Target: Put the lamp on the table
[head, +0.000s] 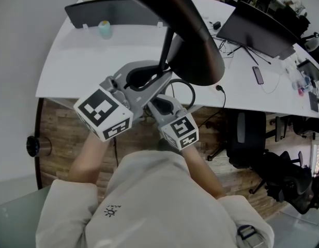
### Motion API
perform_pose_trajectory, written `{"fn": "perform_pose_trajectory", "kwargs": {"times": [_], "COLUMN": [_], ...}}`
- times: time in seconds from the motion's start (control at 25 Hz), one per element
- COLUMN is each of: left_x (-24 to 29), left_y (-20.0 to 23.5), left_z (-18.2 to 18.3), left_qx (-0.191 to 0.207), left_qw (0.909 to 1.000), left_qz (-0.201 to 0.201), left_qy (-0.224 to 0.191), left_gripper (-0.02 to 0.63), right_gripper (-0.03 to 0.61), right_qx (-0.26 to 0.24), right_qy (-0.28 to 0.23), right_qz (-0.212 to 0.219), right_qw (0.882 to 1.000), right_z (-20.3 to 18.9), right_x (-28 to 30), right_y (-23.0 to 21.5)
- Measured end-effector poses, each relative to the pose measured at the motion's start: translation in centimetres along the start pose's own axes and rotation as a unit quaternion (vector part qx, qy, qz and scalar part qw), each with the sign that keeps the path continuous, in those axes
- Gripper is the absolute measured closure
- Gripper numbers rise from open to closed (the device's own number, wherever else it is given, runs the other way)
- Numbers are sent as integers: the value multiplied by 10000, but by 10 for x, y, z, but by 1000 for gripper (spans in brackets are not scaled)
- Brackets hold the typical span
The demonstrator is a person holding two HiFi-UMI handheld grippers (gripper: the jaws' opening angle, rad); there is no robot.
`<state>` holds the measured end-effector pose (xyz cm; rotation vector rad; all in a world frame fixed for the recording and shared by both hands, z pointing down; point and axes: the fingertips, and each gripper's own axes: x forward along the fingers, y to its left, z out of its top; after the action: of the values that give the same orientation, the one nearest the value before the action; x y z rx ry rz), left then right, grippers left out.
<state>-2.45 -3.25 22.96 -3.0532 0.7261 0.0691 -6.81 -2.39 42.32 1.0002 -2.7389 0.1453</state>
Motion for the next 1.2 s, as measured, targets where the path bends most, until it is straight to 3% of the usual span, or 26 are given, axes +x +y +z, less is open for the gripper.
{"fn": "perform_pose_trajectory", "kwargs": {"times": [0.76, 1.2], "left_x": [106, 161], "left_y": [83, 109], "left_z": [-11, -19], "left_qx": [-48, -61], "left_qw": [9996, 9992], "left_qz": [266, 379], "left_qy": [123, 132], "left_gripper": [575, 575], "right_gripper": [532, 532], "right_qx": [41, 14], "right_qy": [-21, 4], "right_qz": [255, 420], "right_qw": [9997, 9991], "right_z": [3, 0], "right_x": [32, 33], "right_y": [-125, -186]}}
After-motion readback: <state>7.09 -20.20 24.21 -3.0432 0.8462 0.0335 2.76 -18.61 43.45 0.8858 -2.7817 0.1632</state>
